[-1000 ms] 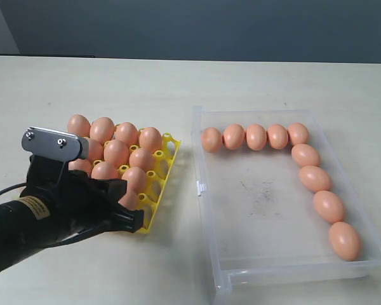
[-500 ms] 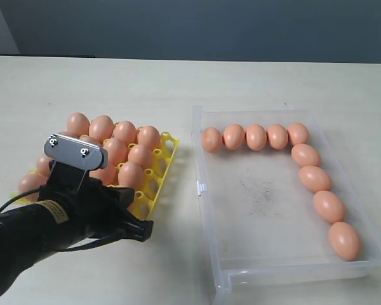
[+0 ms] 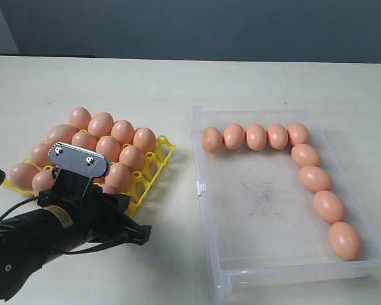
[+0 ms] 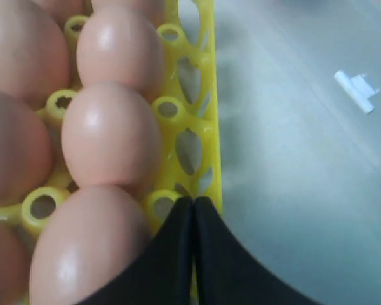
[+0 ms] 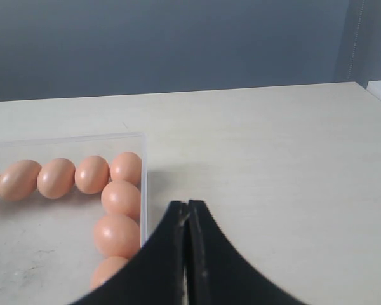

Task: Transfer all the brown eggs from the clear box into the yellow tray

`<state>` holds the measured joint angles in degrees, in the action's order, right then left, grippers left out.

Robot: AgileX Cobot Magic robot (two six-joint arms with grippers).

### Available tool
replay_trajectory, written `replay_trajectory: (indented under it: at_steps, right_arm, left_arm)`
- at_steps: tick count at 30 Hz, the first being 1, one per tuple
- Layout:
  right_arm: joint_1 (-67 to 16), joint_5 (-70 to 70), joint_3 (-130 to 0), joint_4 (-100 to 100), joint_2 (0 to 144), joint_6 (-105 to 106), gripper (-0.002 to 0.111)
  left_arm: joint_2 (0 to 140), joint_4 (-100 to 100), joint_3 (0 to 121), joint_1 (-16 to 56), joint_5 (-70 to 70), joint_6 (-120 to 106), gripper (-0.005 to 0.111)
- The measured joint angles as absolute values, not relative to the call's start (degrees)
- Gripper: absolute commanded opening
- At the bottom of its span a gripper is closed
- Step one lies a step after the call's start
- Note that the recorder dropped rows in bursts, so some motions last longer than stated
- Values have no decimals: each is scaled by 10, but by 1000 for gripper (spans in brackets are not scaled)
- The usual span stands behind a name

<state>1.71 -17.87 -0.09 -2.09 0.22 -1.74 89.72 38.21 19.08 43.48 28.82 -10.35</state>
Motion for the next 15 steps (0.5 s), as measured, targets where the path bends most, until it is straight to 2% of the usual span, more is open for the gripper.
replay_trajectory:
  at_steps: [7,12,15]
  right_arm:
    - [17,-179,-1,-21,2,-17,-1]
    - [17,-179,-1,-21,2,-17,-1]
    - [17,-179,-1,-21,2,-17,-1]
  left_arm:
    - [794,409,190,435,299,-166,0]
    - [778,585,190,435,279,-322,0]
    - [778,623,190,435,262,-357,0]
